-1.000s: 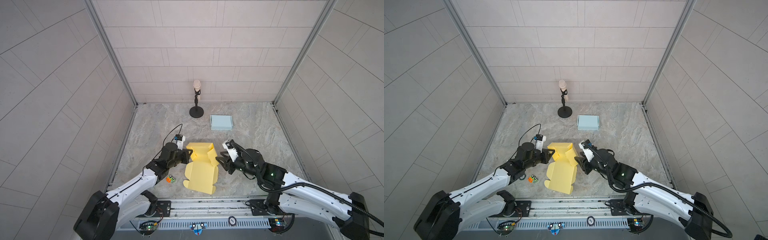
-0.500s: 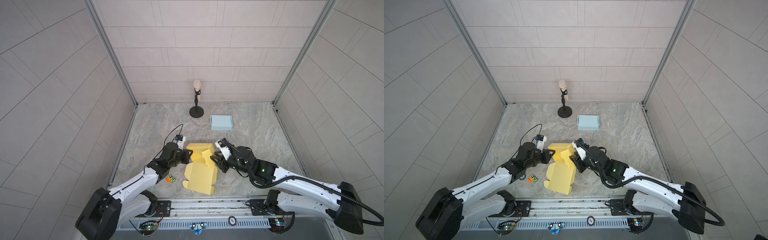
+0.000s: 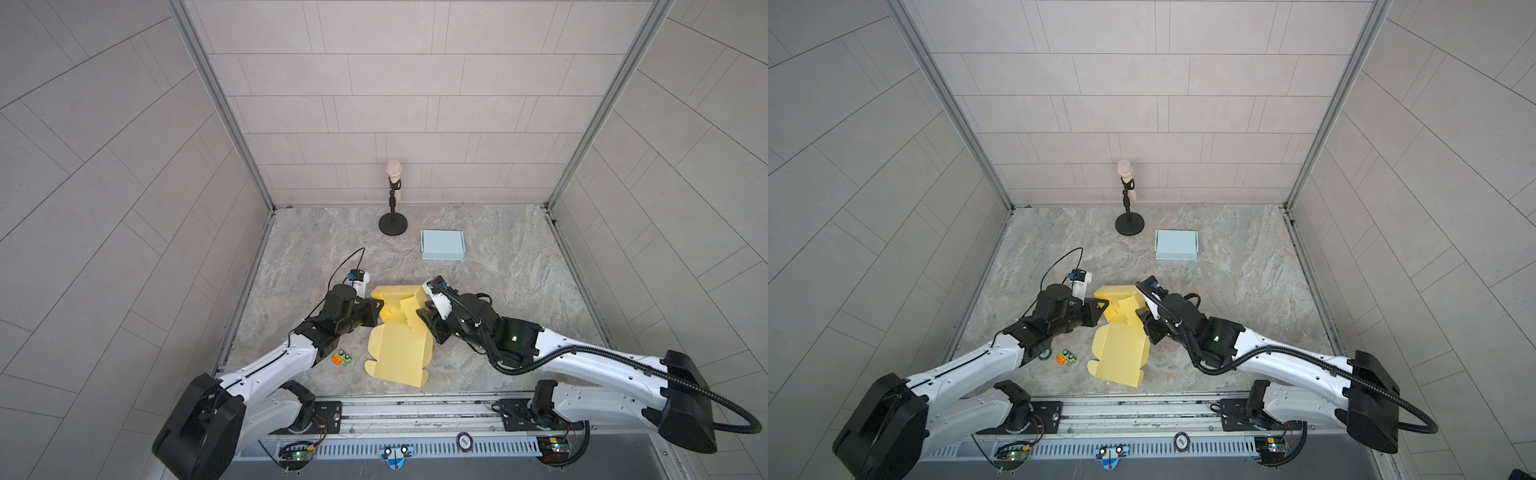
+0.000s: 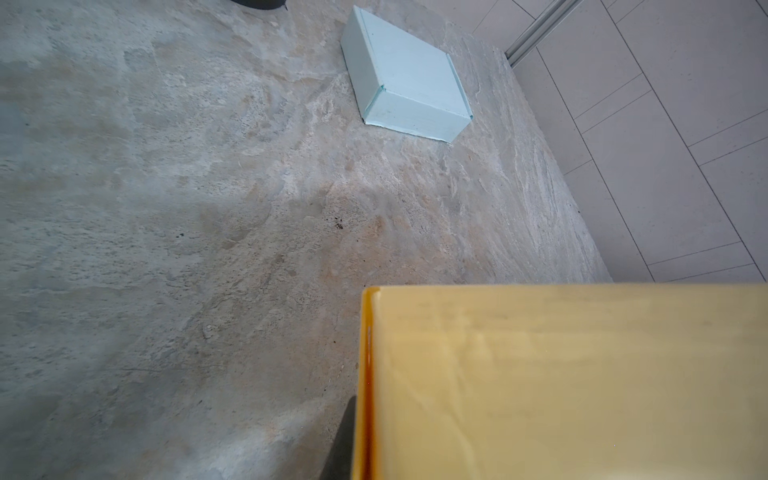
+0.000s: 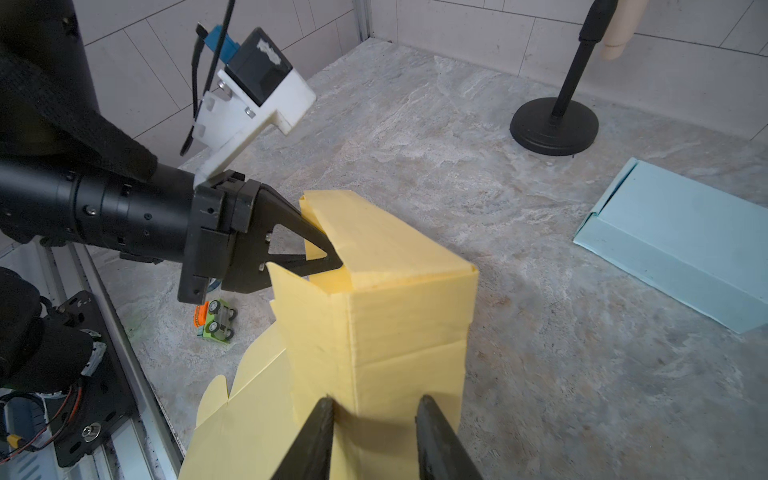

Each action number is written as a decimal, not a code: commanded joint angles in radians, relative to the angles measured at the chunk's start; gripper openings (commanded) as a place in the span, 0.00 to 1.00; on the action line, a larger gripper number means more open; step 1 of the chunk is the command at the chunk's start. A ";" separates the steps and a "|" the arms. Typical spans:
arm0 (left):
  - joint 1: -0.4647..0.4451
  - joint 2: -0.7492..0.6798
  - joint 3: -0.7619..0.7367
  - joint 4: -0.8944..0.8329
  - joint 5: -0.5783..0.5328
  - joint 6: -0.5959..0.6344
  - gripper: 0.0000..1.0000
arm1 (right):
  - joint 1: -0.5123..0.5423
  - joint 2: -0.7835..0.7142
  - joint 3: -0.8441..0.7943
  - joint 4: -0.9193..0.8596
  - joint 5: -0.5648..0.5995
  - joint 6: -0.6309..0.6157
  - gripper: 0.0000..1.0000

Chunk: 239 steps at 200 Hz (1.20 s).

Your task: Fold the paper box

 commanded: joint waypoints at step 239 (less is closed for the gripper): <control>-0.007 0.010 0.011 0.053 0.025 -0.022 0.10 | 0.228 0.481 0.507 -0.514 0.616 0.062 0.39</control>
